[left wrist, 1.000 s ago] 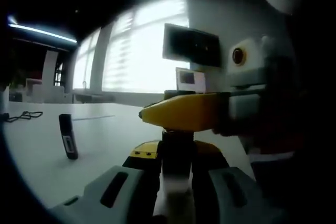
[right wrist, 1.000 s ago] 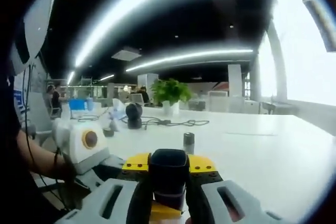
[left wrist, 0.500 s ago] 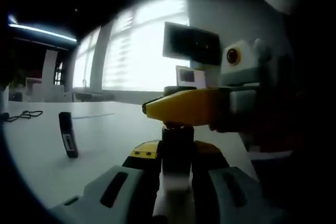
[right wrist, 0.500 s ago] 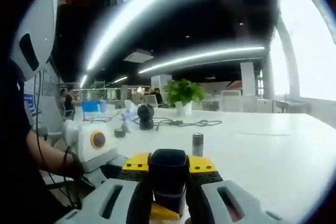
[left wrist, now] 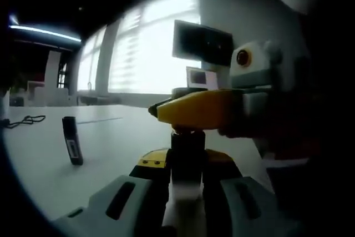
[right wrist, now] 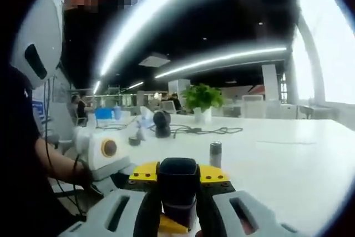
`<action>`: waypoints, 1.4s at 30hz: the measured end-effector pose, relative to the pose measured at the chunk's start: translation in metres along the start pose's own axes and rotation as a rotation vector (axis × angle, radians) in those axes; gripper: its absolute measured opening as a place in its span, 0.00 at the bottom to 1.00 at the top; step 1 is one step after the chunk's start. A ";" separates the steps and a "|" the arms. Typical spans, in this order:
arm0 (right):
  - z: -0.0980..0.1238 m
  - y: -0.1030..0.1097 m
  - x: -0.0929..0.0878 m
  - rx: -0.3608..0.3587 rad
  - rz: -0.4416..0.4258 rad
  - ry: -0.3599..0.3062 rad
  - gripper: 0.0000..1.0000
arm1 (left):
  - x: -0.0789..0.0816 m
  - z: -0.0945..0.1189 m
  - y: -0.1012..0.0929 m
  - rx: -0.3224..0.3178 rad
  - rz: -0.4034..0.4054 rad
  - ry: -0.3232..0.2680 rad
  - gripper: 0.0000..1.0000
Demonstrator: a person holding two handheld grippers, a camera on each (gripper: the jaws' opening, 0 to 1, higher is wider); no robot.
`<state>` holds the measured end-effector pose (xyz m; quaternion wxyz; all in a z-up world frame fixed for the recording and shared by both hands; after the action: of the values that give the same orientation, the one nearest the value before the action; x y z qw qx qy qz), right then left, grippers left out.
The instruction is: Pick up cosmetic bottle twist off cap place on table pick up cap screw tight cap place on table
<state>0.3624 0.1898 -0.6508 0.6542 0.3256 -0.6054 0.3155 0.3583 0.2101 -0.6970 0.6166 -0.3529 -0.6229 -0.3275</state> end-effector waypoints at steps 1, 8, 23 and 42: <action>0.000 0.002 0.000 0.044 0.004 0.006 0.18 | 0.000 0.000 0.000 -0.002 0.000 0.000 0.12; 0.002 0.006 0.000 0.300 0.010 0.021 0.18 | 0.000 0.000 -0.005 -0.025 -0.009 -0.001 0.12; 0.002 0.011 -0.001 0.689 0.024 0.037 0.18 | 0.000 0.001 -0.007 -0.045 -0.002 0.003 0.12; 0.001 0.013 -0.002 1.064 0.034 0.073 0.18 | 0.000 0.000 -0.008 -0.056 0.005 0.005 0.12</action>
<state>0.3512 0.1972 -0.6519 0.4140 0.5914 -0.3438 0.6006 0.3512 0.2059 -0.6963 0.6088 -0.3706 -0.6112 -0.3440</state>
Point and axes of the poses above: the point that each gripper's makers call its tool centre point, and the gripper's own axes: z roughly backward along the fingers, y roughly to its left, x roughly out of its top, the point moved 3 cm from there along z, roughly backward along the fingers, and after that the axes turned 9 degrees about x, right-handed, at the moved point
